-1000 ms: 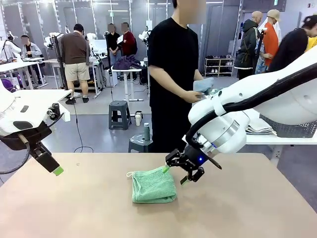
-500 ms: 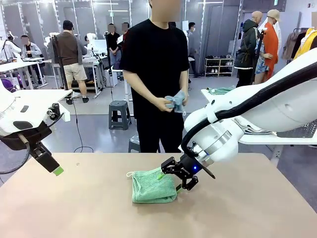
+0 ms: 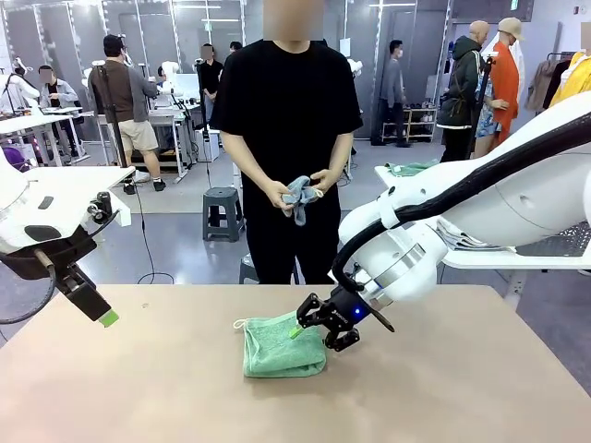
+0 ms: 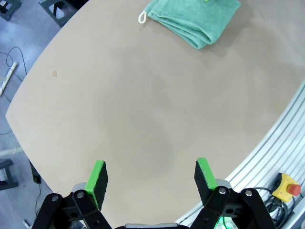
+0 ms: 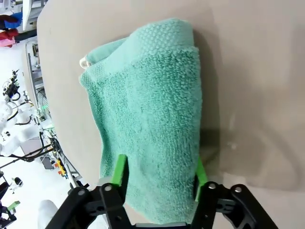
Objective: Fold the towels and place them in the basket.
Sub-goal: Place the folded Towel with hook on the right side of the table.
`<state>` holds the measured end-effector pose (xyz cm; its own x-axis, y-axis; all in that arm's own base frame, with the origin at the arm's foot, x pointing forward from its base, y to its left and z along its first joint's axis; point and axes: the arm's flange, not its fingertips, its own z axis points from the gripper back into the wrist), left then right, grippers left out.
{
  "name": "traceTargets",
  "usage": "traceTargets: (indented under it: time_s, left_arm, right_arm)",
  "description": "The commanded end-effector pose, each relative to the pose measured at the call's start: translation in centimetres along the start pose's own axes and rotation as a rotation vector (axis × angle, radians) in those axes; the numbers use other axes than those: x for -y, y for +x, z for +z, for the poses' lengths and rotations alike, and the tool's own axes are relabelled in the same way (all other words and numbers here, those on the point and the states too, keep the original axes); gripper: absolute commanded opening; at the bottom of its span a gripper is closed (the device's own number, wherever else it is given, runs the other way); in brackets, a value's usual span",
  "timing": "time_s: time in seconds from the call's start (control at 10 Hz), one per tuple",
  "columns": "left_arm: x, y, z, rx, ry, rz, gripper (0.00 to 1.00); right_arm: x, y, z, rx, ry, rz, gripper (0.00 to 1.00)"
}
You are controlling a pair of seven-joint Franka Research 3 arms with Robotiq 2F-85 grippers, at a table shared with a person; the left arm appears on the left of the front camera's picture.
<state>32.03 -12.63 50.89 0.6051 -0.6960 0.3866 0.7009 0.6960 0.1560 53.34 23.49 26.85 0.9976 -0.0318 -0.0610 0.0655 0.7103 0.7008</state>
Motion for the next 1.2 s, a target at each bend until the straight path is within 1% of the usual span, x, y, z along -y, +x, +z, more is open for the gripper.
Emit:
traceTargets:
  time_s: [0.0, 0.1, 0.2, 0.3, 0.5, 0.6, 1.1]
  left_arm:
    - [-0.09, 0.15, -0.15, 0.010, 0.003, -0.003, 0.92]
    - [-0.09, 0.15, -0.15, 0.010, 0.003, -0.003, 0.92]
    - [-0.09, 0.15, -0.15, 0.010, 0.003, -0.003, 0.92]
    - [-0.09, 0.15, -0.15, 0.010, 0.003, -0.003, 0.92]
    - [-0.09, 0.15, -0.15, 0.010, 0.003, -0.003, 0.92]
    - [-0.09, 0.15, -0.15, 0.010, 0.003, -0.003, 0.92]
    - [-0.09, 0.15, -0.15, 0.010, 0.003, -0.003, 0.92]
  right_arm:
    - [-0.08, 0.00, -0.81, 0.034, 0.006, 0.028, 0.00]
    - [-0.12, -0.10, -0.98, 0.034, 0.004, 0.028, 0.00]
    - [-0.22, -0.20, -1.05, 0.035, 0.003, 0.027, 0.02]
    - [-0.29, -0.34, -1.17, 0.035, -0.002, 0.026, 0.00]
    - [-0.94, -0.93, -1.13, 0.029, -0.004, 0.003, 0.00]
    - [-0.45, -0.14, -0.53, 0.012, -0.011, 0.011, 0.00]
    - [-0.45, -0.14, -0.53, 0.012, -0.011, 0.011, 0.00]
